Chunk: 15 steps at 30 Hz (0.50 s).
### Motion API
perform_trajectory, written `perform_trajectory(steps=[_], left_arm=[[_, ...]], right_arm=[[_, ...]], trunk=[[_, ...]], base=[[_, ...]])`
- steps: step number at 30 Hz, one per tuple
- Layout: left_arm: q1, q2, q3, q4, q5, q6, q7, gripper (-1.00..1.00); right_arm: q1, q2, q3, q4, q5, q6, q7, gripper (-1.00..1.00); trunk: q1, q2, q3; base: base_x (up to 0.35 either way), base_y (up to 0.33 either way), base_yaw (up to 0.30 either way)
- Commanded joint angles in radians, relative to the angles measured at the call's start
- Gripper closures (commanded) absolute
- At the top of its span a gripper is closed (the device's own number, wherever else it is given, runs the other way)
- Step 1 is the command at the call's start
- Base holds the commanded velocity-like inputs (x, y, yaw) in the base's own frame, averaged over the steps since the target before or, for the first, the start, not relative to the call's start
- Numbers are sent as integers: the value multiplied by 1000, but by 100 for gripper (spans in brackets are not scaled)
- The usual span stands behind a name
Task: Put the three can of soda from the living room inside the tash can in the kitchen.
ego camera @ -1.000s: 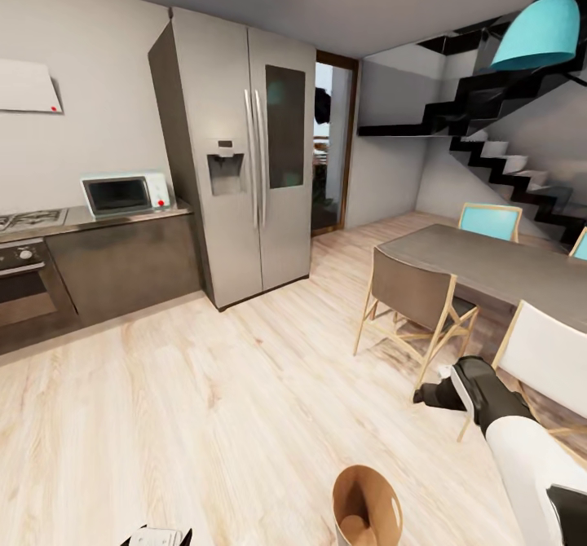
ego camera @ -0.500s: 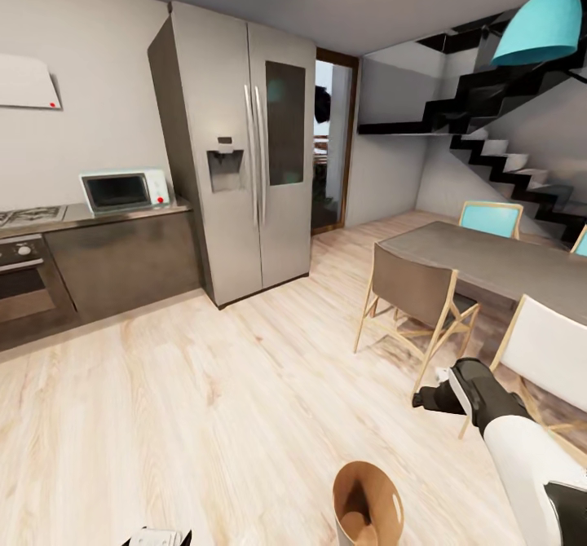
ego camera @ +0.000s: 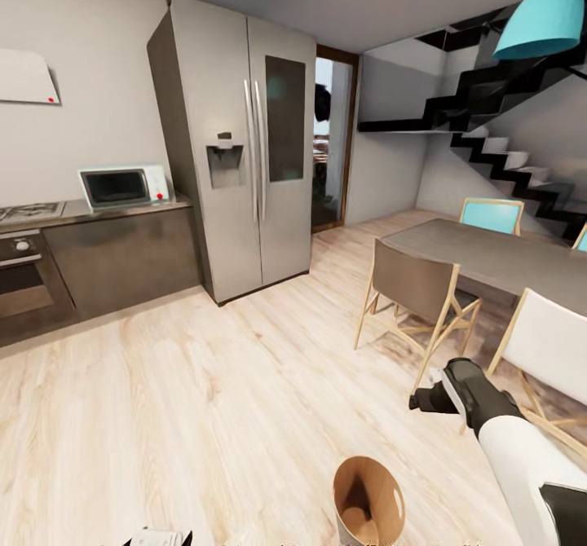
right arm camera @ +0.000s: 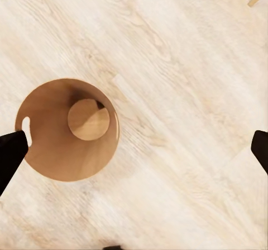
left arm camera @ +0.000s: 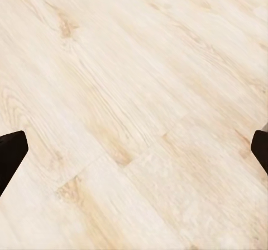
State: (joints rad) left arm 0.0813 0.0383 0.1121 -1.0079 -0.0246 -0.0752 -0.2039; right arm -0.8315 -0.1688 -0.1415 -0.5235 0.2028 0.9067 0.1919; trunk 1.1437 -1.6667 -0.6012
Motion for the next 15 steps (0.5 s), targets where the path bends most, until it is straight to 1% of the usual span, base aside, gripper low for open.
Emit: perform_trajectory(steps=[1, 6, 15], left_arm=[[0, 0, 0, 0, 0, 0, 0, -100], [0, 0, 0, 0, 0, -1, 0, -100], [0, 0, 0, 0, 0, -1, 0, -100]], right_arm=[[0, 0, 6, 0, 0, 0, 0, -100], [0, 0, 14, 0, 1, 0, 0, -100], [0, 1, 15, 0, -1, 0, 0, -100]], trunk=[[4, -7, -4], [23, -42, -26], [58, -105, -68]], base=[[0, 0, 0], [0, 0, 0], [0, 0, 0]])
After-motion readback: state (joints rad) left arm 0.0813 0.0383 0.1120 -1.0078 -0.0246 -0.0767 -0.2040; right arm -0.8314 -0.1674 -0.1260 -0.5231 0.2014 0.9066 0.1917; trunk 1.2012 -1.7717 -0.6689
